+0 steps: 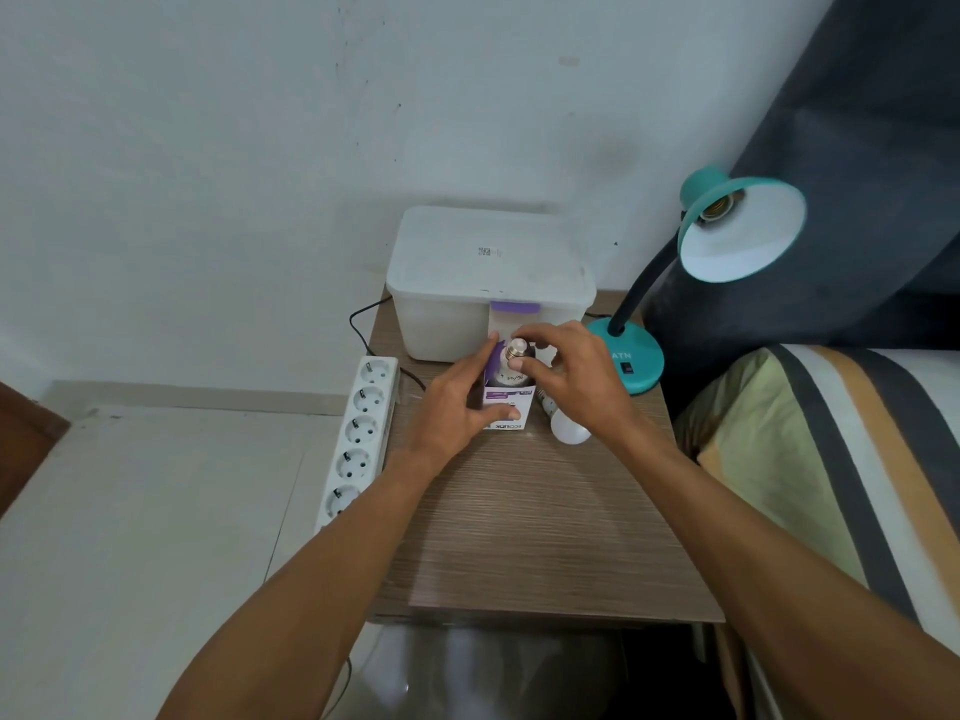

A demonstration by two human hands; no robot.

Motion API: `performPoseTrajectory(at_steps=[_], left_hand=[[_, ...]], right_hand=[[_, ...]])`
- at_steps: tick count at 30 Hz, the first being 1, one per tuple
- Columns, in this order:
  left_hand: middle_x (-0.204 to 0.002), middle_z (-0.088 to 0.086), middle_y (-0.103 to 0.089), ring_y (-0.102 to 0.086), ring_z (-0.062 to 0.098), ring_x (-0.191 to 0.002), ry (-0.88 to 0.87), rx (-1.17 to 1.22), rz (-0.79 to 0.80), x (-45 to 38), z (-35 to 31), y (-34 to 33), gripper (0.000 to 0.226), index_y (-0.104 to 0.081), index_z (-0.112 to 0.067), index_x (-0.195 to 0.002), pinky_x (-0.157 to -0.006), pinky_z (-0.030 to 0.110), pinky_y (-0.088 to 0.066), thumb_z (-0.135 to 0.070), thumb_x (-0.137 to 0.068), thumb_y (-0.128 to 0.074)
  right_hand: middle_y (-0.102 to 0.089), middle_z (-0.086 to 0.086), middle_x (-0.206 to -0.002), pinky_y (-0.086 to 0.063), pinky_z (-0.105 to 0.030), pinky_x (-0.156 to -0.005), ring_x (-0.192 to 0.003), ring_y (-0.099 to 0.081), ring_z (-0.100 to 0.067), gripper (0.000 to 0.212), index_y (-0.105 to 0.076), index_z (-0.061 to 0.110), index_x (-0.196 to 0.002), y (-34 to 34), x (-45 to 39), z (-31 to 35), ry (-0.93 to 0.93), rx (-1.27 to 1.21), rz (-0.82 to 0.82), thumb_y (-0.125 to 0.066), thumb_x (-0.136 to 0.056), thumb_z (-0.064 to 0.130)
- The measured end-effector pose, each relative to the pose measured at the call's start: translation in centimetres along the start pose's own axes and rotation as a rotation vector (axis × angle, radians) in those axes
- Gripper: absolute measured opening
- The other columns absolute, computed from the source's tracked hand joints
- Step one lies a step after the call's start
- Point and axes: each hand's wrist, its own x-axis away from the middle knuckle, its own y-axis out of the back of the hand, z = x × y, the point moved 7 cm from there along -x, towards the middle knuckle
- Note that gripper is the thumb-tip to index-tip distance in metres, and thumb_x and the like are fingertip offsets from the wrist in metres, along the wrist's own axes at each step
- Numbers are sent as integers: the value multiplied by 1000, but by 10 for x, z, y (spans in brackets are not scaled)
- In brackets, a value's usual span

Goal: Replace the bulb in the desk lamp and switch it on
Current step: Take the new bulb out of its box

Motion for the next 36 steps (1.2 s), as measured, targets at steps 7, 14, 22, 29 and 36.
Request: performPoseTrajectory(at_steps=[7, 14, 22, 29, 36], left_hand=[[-139, -2, -64, -62, 10, -124, 30, 15, -17, 2, 1, 1, 101, -39, -25, -156, -103, 37, -53, -31, -71, -93], [-134, 0, -64, -62, 13, -120, 33, -2, -15, 3, 4, -1, 103, -35, -28, -158, -104, 39, -51, -34, -72, -92], [-135, 4, -63, -62, 16, -121, 12, -2, -36, 4, 5, -4, 108, -28, -30, -160, -103, 44, -53, -29, -72, -92], [-126, -3, -70, -68, 9, -110, 80, 43, -34, 6, 7, -3, 121, -11, -35, -162, -100, 34, -55, -34, -72, -92], [-137, 1, -64, -64, 11, -121, 71, 37, -45, 5, 9, -4, 118, -16, -36, -162, -104, 39, -54, -33, -72, -92]], right_hand=[[-71, 10, -103, -56, -28, -86, -98, -67, -3, 27, -65, 17, -115, 16, 0, 24, 60, -179, -106, -70, -92, 31], [-66, 7, -101, -51, -20, -79, -93, -62, -4, 23, -59, 13, -117, 41, -12, 26, -18, -218, -271, -52, -102, 30], [-69, -6, -84, -48, -32, -70, -82, -64, -20, 41, -70, 12, -97, -2, 8, -28, -414, -315, -183, -44, -103, 43], [-71, -18, -90, -53, -50, -85, -92, -66, -35, 65, -71, 9, -94, -22, 10, -42, -564, -491, -145, -40, -90, 67], [-75, 5, -98, -57, -40, -91, -96, -68, -12, 30, -75, 27, -108, -25, 18, -46, -497, -545, -97, -58, -96, 48]])
